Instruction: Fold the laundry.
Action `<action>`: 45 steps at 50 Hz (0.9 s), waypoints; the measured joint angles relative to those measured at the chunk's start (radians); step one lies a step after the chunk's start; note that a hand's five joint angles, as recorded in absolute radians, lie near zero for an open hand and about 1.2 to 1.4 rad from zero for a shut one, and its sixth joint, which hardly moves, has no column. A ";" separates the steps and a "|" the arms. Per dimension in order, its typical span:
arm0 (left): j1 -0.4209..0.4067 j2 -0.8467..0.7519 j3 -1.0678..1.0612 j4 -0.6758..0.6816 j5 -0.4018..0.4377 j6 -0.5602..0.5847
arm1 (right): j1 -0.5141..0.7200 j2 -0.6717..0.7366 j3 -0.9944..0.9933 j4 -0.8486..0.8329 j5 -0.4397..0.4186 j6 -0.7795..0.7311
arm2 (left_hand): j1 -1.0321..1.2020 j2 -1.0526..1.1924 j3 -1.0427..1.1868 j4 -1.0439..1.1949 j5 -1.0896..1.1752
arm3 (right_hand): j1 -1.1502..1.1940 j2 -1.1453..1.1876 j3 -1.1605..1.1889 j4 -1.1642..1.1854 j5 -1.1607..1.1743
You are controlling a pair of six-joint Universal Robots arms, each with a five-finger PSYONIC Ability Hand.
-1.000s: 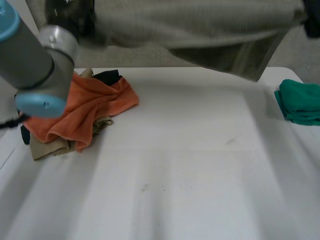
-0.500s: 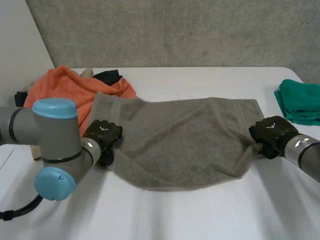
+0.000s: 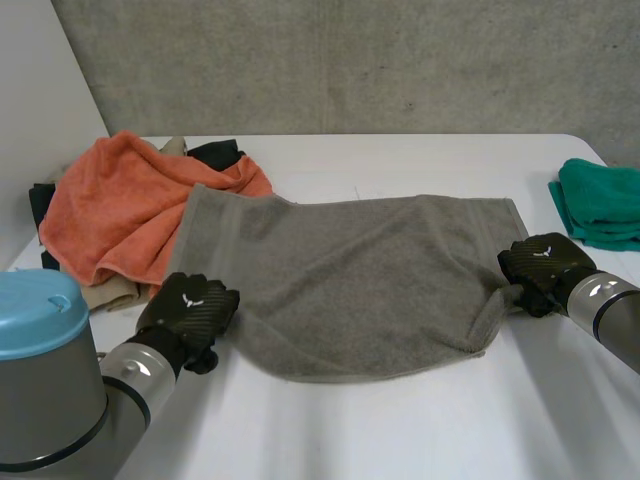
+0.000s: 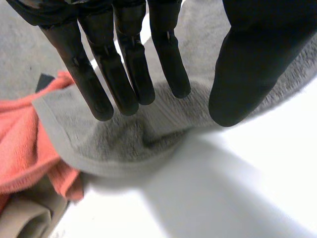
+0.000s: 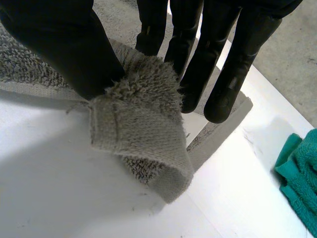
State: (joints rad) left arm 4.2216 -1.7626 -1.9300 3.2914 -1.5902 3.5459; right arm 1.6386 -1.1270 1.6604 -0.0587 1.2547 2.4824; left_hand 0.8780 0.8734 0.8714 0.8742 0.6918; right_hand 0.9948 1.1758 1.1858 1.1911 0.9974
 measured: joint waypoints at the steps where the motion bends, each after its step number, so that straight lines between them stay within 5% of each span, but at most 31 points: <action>1: 0.007 -0.004 -0.005 -0.002 0.002 -0.001 | 0.000 0.000 0.000 0.000 0.000 0.000 | 0.000 0.000 0.000 0.000 0.000 | 0.000 0.000 0.000 0.000 0.000; 5: 0.025 -0.035 0.001 -0.006 0.006 -0.004 | 0.001 0.000 0.001 0.001 0.000 0.000 | -0.023 -0.016 -0.014 -0.017 -0.008 | 0.000 0.000 0.000 0.000 0.000; 15: 0.050 -0.209 0.138 0.008 0.009 -0.002 | 0.001 0.001 0.007 0.001 0.000 -0.002 | -0.445 -0.444 -0.437 -0.459 -0.453 | 0.000 0.000 0.000 0.000 0.000; 45: 0.004 -0.550 0.603 0.028 0.001 0.006 | 0.002 0.006 0.033 0.000 -0.002 -0.014 | -0.346 -0.337 -0.337 -0.329 -0.319 | 0.000 0.000 0.008 0.000 0.002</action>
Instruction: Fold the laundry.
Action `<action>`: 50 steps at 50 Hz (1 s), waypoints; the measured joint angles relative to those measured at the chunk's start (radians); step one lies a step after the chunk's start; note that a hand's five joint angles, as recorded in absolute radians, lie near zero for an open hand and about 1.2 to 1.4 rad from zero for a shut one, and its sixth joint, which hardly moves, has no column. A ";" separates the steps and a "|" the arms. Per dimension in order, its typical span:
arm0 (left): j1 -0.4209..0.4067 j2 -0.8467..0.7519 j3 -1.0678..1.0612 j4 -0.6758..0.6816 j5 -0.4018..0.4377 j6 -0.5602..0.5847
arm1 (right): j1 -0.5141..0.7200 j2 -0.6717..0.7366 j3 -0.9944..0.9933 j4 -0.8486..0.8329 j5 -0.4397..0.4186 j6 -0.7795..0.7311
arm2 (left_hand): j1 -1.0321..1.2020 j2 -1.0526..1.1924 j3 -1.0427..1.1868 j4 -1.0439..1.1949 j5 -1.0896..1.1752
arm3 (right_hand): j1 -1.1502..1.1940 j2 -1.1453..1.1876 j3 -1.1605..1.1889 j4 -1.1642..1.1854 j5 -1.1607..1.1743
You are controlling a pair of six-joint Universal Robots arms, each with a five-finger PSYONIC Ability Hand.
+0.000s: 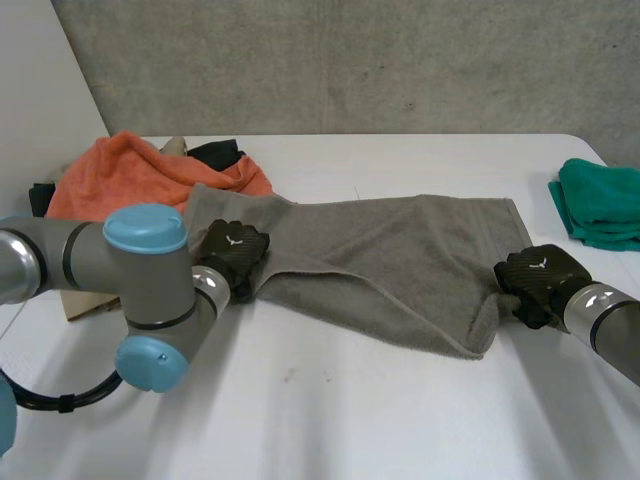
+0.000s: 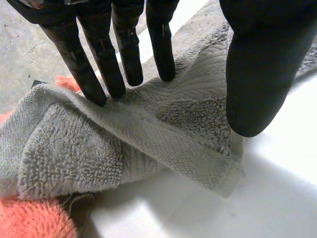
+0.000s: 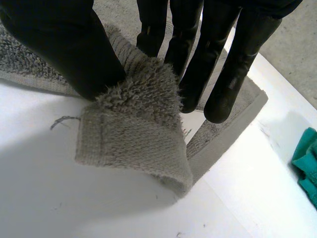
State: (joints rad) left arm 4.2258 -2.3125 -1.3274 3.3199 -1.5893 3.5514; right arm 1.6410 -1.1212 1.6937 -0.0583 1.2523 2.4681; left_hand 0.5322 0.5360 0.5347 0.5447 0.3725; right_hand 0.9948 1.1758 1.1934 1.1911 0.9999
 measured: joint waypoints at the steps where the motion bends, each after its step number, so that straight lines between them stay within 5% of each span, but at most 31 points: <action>1: 0.000 -0.003 0.003 0.000 0.000 0.000 | 0.000 0.000 0.000 0.000 0.000 0.000 | 0.000 0.000 0.000 0.000 0.000 | 0.000 0.000 0.000 0.000 0.000; 10: 0.000 -0.038 0.031 0.001 0.000 0.001 | 0.000 0.003 0.001 -0.001 -0.001 -0.001 | 0.028 0.024 0.024 0.021 0.023 | 0.000 0.000 0.003 0.000 0.000; 11: -0.001 -0.038 0.030 0.001 -0.001 0.001 | -0.001 0.003 0.001 -0.001 -0.001 -0.001 | 0.426 0.403 0.401 0.380 0.369 | 0.000 0.000 0.003 0.000 0.000; 12: -0.001 -0.038 0.030 0.001 -0.001 0.001 | -0.001 0.003 0.001 -0.001 -0.001 -0.001 | 0.426 0.403 0.401 0.380 0.369 | 0.000 0.000 0.003 0.000 0.000; 13: -0.005 -0.031 0.023 0.000 -0.003 0.000 | -0.002 0.002 0.001 -0.001 -0.001 -0.002 | 0.580 0.641 0.630 0.630 0.587 | 0.000 0.000 0.003 0.000 0.000; 27: -0.020 0.312 -0.247 -0.075 -0.029 0.007 | -0.011 -0.081 -0.012 0.076 0.003 -0.072 | 0.580 0.660 0.648 0.653 0.589 | 0.000 0.000 0.003 0.000 0.000; 34: 0.034 0.563 -0.488 -0.273 -0.022 0.093 | -0.062 -0.236 0.036 0.305 0.011 -0.271 | 0.580 0.660 0.649 0.653 0.589 | 0.000 0.000 0.003 0.000 0.000; 42: 0.072 0.679 -0.625 -0.459 -0.017 0.225 | -0.170 -0.366 0.120 0.587 0.011 -0.548 | 0.593 0.662 0.652 0.653 0.607 | 0.000 0.000 0.003 0.000 0.000; 50: 0.079 0.629 -0.568 -0.301 0.012 0.247 | -0.165 -0.319 0.120 0.518 0.006 -0.532 | 0.594 0.662 0.652 0.653 0.614 | 0.000 0.000 0.003 0.000 0.000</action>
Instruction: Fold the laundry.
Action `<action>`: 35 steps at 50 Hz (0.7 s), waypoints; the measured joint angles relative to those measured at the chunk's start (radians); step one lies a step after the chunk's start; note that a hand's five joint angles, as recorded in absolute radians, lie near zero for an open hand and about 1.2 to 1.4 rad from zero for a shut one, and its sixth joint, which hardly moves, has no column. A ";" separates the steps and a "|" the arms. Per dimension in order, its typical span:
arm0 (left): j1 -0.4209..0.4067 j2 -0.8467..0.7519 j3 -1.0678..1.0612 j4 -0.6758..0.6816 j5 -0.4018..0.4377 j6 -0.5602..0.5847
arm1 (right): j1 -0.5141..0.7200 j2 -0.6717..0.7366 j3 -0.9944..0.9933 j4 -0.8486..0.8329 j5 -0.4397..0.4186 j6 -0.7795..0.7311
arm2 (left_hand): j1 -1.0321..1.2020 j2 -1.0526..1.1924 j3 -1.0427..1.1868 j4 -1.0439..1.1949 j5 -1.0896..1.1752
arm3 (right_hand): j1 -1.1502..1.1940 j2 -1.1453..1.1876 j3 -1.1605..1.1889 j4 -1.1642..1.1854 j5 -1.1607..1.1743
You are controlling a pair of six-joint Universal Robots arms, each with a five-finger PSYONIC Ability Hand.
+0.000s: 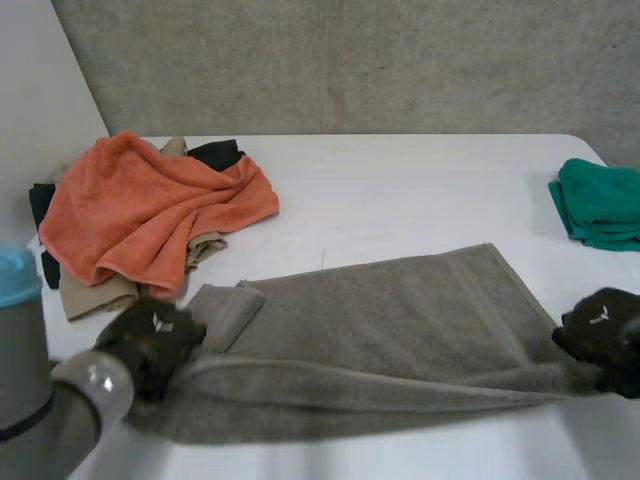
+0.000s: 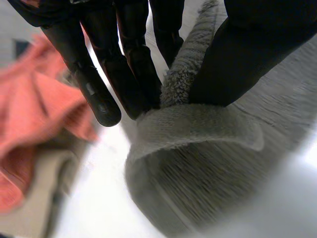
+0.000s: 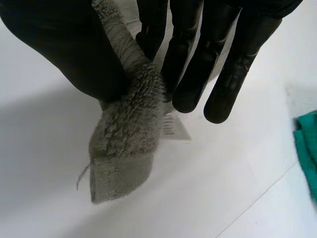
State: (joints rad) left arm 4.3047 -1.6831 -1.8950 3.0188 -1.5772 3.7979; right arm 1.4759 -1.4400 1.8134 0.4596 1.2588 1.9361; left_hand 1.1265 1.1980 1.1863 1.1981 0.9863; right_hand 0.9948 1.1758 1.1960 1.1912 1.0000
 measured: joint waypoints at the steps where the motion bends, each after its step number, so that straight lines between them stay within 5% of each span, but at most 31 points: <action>1: 0.000 -0.018 0.018 0.033 0.002 -0.001 | 0.011 0.020 -0.012 -0.027 0.002 0.020 | 0.000 0.000 0.000 0.000 0.000 | 0.000 0.000 0.000 0.000 0.000; 13: -0.009 -0.271 0.501 0.255 0.005 -0.009 | 0.200 0.235 -0.430 -0.385 0.131 0.275 | 0.000 0.001 0.004 0.001 0.000 | 0.000 0.000 0.000 0.000 0.000; 22: 0.005 -0.355 0.981 0.482 0.005 -0.093 | 0.256 0.219 -0.760 -0.829 0.186 0.480 | 0.000 0.002 0.006 0.004 0.000 | 0.000 0.000 0.000 0.000 0.000; 29: 0.039 -0.320 0.946 0.716 0.008 -0.205 | 0.255 0.185 -0.752 -0.971 0.209 0.569 | 0.000 0.002 0.006 0.004 0.000 | 0.000 0.005 0.000 0.000 0.002; 35: 0.045 -0.285 0.721 0.747 0.048 -0.231 | 0.253 0.180 -0.626 -0.903 0.192 0.571 | 0.000 0.002 0.006 0.004 0.000 | 0.000 0.007 0.000 0.000 0.002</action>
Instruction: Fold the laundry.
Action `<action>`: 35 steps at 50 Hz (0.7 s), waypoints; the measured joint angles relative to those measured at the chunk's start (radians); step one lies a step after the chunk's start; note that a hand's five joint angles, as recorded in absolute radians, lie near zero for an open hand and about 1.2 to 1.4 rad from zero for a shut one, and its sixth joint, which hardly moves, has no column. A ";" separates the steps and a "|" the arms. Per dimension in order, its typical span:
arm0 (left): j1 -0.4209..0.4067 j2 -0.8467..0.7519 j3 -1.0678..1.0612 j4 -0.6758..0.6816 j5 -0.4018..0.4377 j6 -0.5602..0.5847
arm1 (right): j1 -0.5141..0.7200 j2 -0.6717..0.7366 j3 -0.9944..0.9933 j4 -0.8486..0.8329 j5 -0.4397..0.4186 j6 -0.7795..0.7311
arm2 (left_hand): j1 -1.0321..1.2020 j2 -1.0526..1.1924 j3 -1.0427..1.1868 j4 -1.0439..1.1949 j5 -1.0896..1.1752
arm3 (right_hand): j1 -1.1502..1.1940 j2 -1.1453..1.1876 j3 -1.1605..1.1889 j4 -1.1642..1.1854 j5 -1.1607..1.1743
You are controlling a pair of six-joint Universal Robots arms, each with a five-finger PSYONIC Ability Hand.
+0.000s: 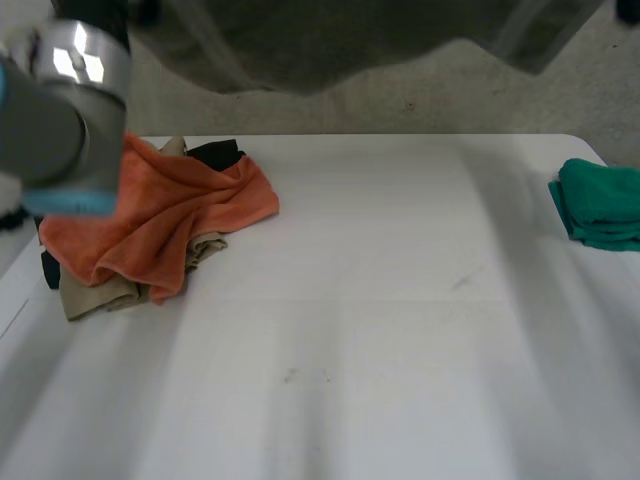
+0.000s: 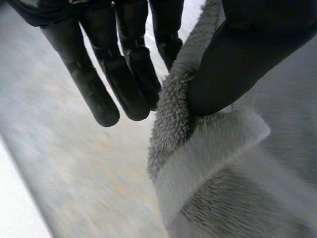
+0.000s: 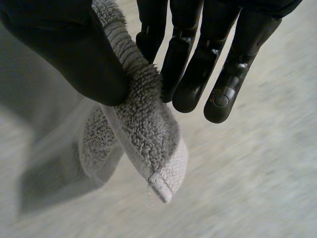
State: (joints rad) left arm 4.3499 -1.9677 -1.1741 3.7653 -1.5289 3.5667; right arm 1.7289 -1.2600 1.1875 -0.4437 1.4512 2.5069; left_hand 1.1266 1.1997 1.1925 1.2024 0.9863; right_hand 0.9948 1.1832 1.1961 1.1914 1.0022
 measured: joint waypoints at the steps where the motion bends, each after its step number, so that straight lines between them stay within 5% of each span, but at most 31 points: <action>1: -0.001 0.002 -0.042 -0.001 0.012 -0.001 | -0.001 0.000 0.026 0.014 -0.006 -0.001 | 0.000 0.000 0.000 0.000 0.000 | 0.000 0.000 0.000 0.000 0.000; 16: -0.012 -0.003 -0.583 -0.099 0.098 0.019 | -0.019 0.058 0.385 0.285 -0.079 -0.060 | 0.000 0.001 0.000 0.000 0.000 | 0.000 0.000 0.000 0.000 0.000; 29: 0.006 0.277 -0.793 -0.870 0.089 0.138 | -0.253 -0.092 0.578 0.946 -0.094 -0.532 | 0.000 0.001 0.000 0.000 0.000 | 0.000 0.000 0.000 0.000 0.000; 35: 0.001 0.322 -0.796 -0.943 0.092 0.182 | -0.316 -0.134 0.622 0.988 -0.102 -0.623 | 0.000 0.001 0.000 0.000 0.000 | 0.000 0.000 0.000 0.000 0.000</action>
State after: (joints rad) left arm 4.3511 -1.6456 -1.9703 2.8224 -1.4372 3.7483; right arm 1.4125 -1.3942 1.8096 0.5445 1.3493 1.8838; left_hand 1.1266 1.2002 1.1926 1.2026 0.9864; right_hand 0.9948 1.1832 1.1961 1.1916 1.0022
